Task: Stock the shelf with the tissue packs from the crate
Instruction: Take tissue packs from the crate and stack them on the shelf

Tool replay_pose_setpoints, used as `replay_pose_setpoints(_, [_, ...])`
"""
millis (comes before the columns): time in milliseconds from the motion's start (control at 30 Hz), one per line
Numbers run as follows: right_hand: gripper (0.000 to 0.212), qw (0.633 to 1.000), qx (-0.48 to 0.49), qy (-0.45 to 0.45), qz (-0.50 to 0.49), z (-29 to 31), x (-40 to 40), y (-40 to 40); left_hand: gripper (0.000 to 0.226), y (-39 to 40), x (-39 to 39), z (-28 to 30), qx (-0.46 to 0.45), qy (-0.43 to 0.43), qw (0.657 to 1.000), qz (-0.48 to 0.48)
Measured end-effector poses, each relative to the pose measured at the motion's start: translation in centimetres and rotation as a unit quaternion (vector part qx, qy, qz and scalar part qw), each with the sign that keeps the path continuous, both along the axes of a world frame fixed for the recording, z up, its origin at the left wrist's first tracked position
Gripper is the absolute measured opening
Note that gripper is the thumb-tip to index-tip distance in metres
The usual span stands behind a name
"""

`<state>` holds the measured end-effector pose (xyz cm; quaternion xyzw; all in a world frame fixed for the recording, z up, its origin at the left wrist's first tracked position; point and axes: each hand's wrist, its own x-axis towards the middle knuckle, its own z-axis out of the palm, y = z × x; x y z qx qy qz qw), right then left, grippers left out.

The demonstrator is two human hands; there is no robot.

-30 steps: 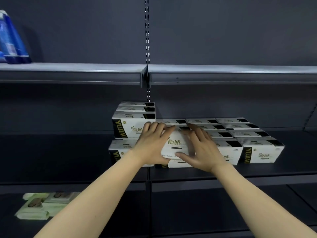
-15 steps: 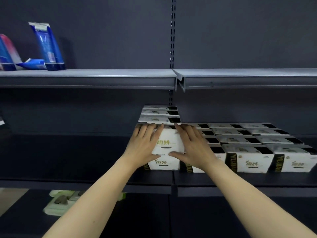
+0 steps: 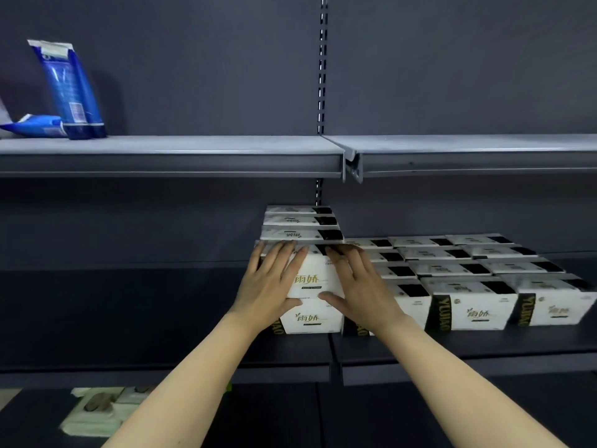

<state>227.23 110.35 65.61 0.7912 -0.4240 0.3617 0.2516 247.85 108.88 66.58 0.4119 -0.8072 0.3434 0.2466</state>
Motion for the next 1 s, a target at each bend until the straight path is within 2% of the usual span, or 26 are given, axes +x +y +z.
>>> replay_pose_setpoints(400, [0.072,0.997,-0.057,0.033,-0.046,0.0,-0.3,0.0,0.105,-0.6,-0.3,0.0,0.032,0.001,0.999,-0.025])
replay_pose_setpoints(700, [0.084,0.995,-0.034,-0.001,-0.091,-0.3,0.8,0.4,0.109,-0.7,-0.6,0.2,0.048,0.008,0.999,-0.004])
replay_pose_setpoints(1000, [0.087,0.988,-0.001,-0.022,-0.152,-1.1,1.9,2.1,0.106,1.2,-1.0,0.7,0.086,0.001,0.994,0.065])
